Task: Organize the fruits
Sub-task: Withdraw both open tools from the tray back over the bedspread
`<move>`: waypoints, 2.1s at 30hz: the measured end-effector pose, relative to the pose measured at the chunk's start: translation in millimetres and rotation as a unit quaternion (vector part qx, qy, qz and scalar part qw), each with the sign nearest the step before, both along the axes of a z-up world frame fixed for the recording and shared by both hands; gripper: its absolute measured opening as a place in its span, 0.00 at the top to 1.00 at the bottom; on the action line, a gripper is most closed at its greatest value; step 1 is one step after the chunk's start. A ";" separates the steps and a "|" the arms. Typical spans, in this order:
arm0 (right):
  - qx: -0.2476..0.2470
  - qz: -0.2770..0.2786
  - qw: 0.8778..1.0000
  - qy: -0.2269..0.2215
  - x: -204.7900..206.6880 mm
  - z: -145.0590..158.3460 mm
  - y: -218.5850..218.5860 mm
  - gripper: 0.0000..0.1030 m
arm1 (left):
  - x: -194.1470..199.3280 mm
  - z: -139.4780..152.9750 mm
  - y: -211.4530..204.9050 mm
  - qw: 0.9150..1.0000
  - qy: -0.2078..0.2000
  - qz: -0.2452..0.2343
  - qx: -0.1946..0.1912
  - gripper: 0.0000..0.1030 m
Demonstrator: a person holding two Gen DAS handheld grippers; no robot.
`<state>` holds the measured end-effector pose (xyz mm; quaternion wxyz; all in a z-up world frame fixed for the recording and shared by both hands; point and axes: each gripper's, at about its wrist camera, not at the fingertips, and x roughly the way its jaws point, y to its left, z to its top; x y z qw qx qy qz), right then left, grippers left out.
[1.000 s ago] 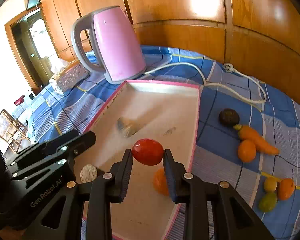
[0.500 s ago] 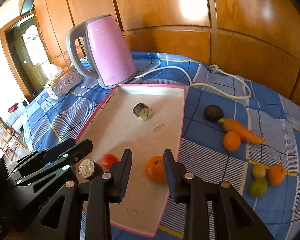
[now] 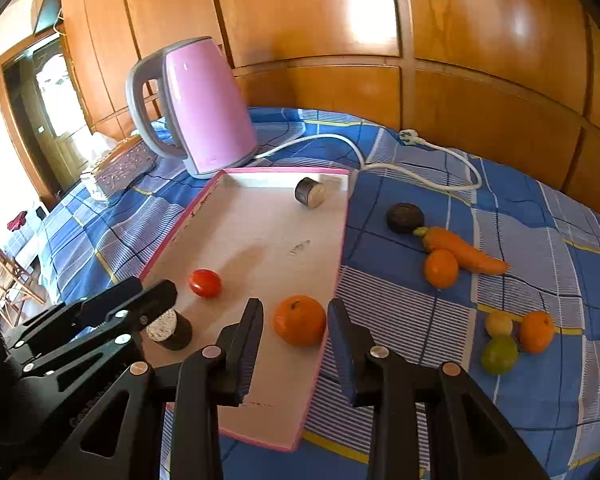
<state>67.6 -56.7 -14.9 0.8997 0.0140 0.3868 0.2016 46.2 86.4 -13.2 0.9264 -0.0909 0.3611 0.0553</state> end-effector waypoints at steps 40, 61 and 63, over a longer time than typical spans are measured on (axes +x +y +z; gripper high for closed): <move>0.005 -0.178 0.983 0.053 -8.9 -46.6 -150.6 0.67 | 1.5 -9.8 -98.1 0.990 0.016 -0.138 0.015 0.64; 0.043 -0.215 0.973 0.076 -0.5 -63.6 -203.8 0.61 | 21.8 -33.7 -168.1 0.965 0.045 -0.258 -0.025 0.54; 0.050 -0.207 0.974 0.074 4.7 -60.5 -202.9 0.59 | 24.1 -35.8 -171.9 0.964 0.047 -0.260 -0.029 0.54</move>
